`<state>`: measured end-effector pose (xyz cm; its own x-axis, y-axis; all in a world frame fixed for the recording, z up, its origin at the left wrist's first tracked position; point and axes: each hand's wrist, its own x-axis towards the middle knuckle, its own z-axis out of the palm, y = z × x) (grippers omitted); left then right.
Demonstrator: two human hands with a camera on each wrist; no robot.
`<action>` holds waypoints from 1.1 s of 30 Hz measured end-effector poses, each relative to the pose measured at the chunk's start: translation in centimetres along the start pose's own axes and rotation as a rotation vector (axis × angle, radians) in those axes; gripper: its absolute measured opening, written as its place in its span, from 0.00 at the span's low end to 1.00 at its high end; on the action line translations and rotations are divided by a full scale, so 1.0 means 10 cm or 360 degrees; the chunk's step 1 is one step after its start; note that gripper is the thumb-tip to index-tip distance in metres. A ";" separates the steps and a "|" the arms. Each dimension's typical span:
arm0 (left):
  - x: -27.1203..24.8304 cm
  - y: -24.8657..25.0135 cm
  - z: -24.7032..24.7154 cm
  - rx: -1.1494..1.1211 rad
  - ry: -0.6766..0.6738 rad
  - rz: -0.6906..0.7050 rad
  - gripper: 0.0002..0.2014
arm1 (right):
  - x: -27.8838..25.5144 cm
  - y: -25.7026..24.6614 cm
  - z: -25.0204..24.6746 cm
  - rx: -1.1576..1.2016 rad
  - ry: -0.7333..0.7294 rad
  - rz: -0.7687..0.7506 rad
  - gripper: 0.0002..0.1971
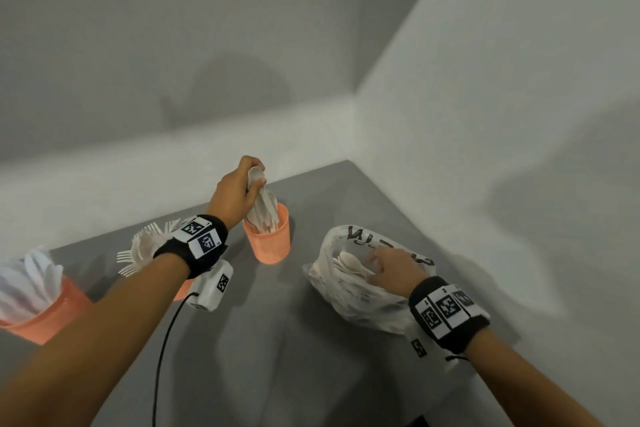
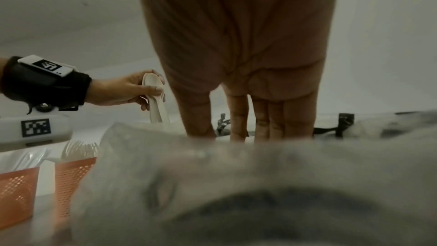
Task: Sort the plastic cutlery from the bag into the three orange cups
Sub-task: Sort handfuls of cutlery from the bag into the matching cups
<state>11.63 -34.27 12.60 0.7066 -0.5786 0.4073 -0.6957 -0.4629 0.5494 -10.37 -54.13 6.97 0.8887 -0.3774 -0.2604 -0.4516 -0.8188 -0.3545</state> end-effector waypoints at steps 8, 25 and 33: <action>0.01 -0.12 0.17 0.0520 -0.0154 0.0015 0.12 | 0.10 0.02 0.13 -0.0492 -0.0320 -0.0017 0.36; -0.16 -0.35 0.62 0.0739 -0.0486 -0.0342 0.42 | 0.30 0.01 0.30 -0.0138 -0.0526 0.0142 0.39; -0.43 0.27 0.53 -0.0195 -0.0054 -0.0192 0.31 | 0.38 0.03 0.28 -0.0097 -0.0562 0.0152 0.39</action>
<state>6.03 -36.61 8.52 0.7779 -0.5469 0.3095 -0.5836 -0.4460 0.6786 -7.39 -54.61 3.39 0.7557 -0.2893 -0.5875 -0.5160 -0.8155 -0.2622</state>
